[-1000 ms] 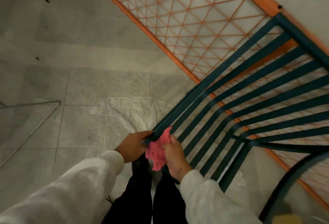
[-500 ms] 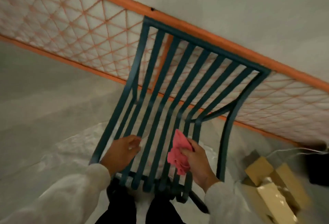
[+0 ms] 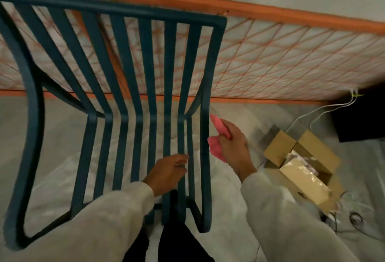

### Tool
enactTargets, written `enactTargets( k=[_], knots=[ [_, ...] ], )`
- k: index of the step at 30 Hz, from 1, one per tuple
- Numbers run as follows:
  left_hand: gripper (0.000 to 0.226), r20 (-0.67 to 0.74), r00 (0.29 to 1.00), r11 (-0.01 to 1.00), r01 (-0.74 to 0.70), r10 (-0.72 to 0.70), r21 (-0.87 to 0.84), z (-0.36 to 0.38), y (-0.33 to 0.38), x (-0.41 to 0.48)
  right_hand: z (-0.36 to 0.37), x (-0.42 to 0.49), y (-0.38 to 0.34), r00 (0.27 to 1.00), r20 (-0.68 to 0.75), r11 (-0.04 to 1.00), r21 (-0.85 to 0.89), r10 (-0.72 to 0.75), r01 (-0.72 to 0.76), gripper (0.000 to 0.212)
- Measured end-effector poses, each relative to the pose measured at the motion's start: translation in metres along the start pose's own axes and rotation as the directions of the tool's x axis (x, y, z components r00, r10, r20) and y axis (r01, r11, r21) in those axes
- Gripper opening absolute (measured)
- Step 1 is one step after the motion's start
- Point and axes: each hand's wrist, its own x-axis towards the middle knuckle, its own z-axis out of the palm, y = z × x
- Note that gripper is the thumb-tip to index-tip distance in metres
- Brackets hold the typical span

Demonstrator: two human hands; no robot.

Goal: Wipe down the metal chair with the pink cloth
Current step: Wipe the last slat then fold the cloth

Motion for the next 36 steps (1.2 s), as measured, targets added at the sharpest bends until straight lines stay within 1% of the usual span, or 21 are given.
enactTargets(
  k=[2, 4, 6, 7, 9, 11, 13, 15, 17, 20, 23, 24, 26, 28, 30, 31, 32, 33, 34, 35, 36],
  knots=[
    [0.046, 0.005, 0.999, 0.999, 0.041, -0.041, -0.008, 0.017, 0.004, 0.013, 0.004, 0.014, 0.010, 0.992, 0.124, 0.998, -0.053, 0.026, -0.020, 0.044],
    [0.048, 0.023, 0.996, 0.996, 0.085, -0.085, -0.014, 0.030, 0.007, 0.021, 0.010, 0.019, 0.026, 0.984, 0.178, 0.986, -0.158, -0.016, 0.045, 0.053],
    [0.047, 0.052, 0.994, 0.995, 0.099, -0.099, 0.001, 0.039, 0.007, 0.024, 0.014, 0.012, 0.046, 0.978, 0.174, 0.957, -0.243, -0.115, 0.156, 0.052],
    [0.046, 0.061, 0.993, 0.995, 0.101, -0.101, -0.001, 0.043, 0.007, 0.025, 0.013, 0.003, 0.055, 0.976, 0.172, 0.952, -0.251, -0.133, 0.175, 0.050],
    [0.043, 0.046, 0.995, 0.996, 0.091, -0.090, -0.019, 0.047, 0.008, 0.023, 0.007, -0.022, 0.073, 0.975, 0.183, 0.944, -0.279, -0.125, 0.174, 0.044],
    [0.042, 0.027, 0.997, 0.997, 0.078, -0.077, -0.030, 0.048, 0.009, 0.024, 0.000, -0.048, 0.086, 0.981, 0.179, 0.960, -0.255, -0.071, 0.116, 0.044],
    [0.046, 0.038, 0.997, 0.997, 0.068, -0.068, -0.020, 0.046, 0.010, 0.025, -0.004, -0.065, 0.098, 0.979, 0.182, 0.961, -0.240, -0.095, 0.138, 0.047],
    [0.049, 0.045, 0.997, 0.997, 0.068, -0.067, -0.033, 0.044, 0.011, 0.026, -0.007, -0.070, 0.102, 0.958, 0.258, 0.944, -0.268, -0.125, 0.195, 0.047],
    [0.051, 0.049, 0.996, 0.995, 0.080, -0.077, -0.060, 0.043, 0.012, 0.027, -0.009, -0.058, 0.100, 0.946, 0.272, 0.904, -0.336, -0.176, 0.264, 0.044],
    [0.044, 0.069, 0.994, 0.990, 0.097, -0.090, -0.098, 0.043, 0.006, 0.031, -0.004, -0.022, 0.082, 0.931, 0.256, 0.865, -0.365, -0.261, 0.343, 0.034],
    [0.041, 0.090, 0.990, 0.985, 0.120, -0.110, -0.121, 0.042, 0.002, 0.034, 0.007, 0.016, 0.065, 0.900, 0.210, 0.822, -0.369, -0.382, 0.435, 0.038],
    [0.043, 0.101, 0.988, 0.985, 0.128, -0.117, -0.114, 0.042, 0.001, 0.034, 0.009, 0.025, 0.063, 0.907, 0.174, 0.837, -0.352, -0.383, 0.420, 0.038],
    [0.046, 0.108, 0.987, 0.986, 0.130, -0.118, -0.106, 0.042, 0.000, 0.033, 0.015, 0.028, 0.057, 0.950, 0.114, 0.921, -0.236, -0.291, 0.310, 0.036],
    [0.046, 0.112, 0.988, 0.990, 0.114, -0.105, -0.079, 0.042, 0.003, 0.032, 0.020, 0.016, 0.064, 0.963, 0.064, 0.935, -0.230, -0.262, 0.269, 0.038],
    [0.048, 0.124, 0.988, 0.994, 0.100, -0.094, -0.041, 0.042, 0.006, 0.030, 0.019, -0.006, 0.078, 0.974, 0.077, 0.949, -0.221, -0.214, 0.226, 0.041],
    [0.050, 0.130, 0.987, 0.995, 0.094, -0.090, -0.023, 0.041, 0.007, 0.028, 0.015, -0.016, 0.083, 0.983, 0.100, 0.961, -0.215, -0.157, 0.175, 0.039],
    [0.050, 0.129, 0.988, 0.996, 0.085, -0.084, -0.004, 0.040, 0.009, 0.026, 0.010, -0.026, 0.081, 0.990, 0.121, 0.976, -0.197, -0.075, 0.098, 0.034],
    [0.048, 0.118, 0.990, 0.997, 0.074, -0.075, 0.013, 0.038, 0.011, 0.022, 0.006, -0.033, 0.078, 0.990, 0.141, 0.991, -0.137, 0.025, -0.005, 0.028],
    [0.046, 0.093, 0.994, 0.998, 0.058, -0.059, 0.019, 0.037, 0.013, 0.017, 0.001, -0.040, 0.071, 0.979, 0.176, 0.992, -0.086, 0.107, -0.093, 0.024],
    [0.044, 0.051, 0.998, 0.999, 0.034, -0.035, 0.013, 0.034, 0.016, 0.012, -0.003, -0.046, 0.063, 0.966, 0.196, 0.985, -0.023, 0.170, -0.169, 0.026],
    [0.041, 0.006, 1.000, 1.000, 0.001, -0.001, 0.000, 0.030, 0.020, 0.006, -0.007, -0.050, 0.053, 0.965, 0.198, 0.984, 0.009, 0.172, -0.177, 0.029]
  ],
)
